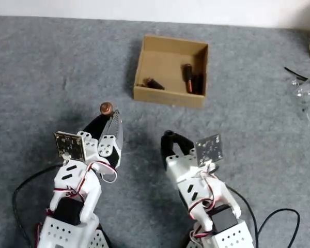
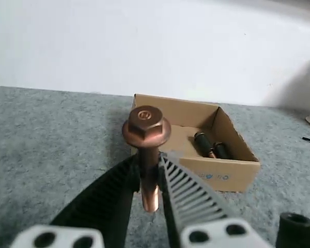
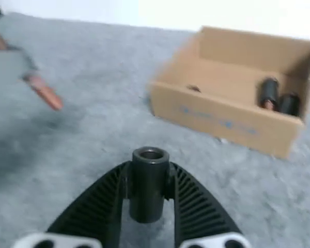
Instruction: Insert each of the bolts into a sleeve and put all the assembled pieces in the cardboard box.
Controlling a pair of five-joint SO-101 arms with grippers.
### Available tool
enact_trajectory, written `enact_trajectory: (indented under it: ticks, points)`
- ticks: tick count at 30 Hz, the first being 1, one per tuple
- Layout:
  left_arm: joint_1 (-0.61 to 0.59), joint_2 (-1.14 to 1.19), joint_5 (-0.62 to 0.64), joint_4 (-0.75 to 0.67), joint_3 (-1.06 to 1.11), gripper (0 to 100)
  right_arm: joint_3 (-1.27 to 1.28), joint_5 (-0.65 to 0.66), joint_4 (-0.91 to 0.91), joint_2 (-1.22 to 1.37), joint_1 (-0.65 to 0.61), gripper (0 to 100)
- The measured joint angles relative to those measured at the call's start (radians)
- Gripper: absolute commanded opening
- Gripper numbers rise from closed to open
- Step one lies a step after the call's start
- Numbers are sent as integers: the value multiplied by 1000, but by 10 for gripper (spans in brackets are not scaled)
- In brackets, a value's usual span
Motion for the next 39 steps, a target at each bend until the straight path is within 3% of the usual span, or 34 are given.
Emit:
enact_trajectory:
  ticks: [6, 14, 22, 31, 39]
  points:
    - [2, 0, 0, 0, 0, 6, 0, 11, -44, 0, -61, 5]
    - [3, 0, 0, 0, 0, 6, 0, 275, -187, 0, -74, 5]
    - [-2, 0, 0, -3, 0, 6, 0, 198, -275, 0, -74, 5]
    - [-21, 0, 0, -354, 0, 5, 0, 176, -167, 0, -74, 5]
    - [235, 0, 0, -423, 0, 5, 0, 190, -143, 0, -74, 5]
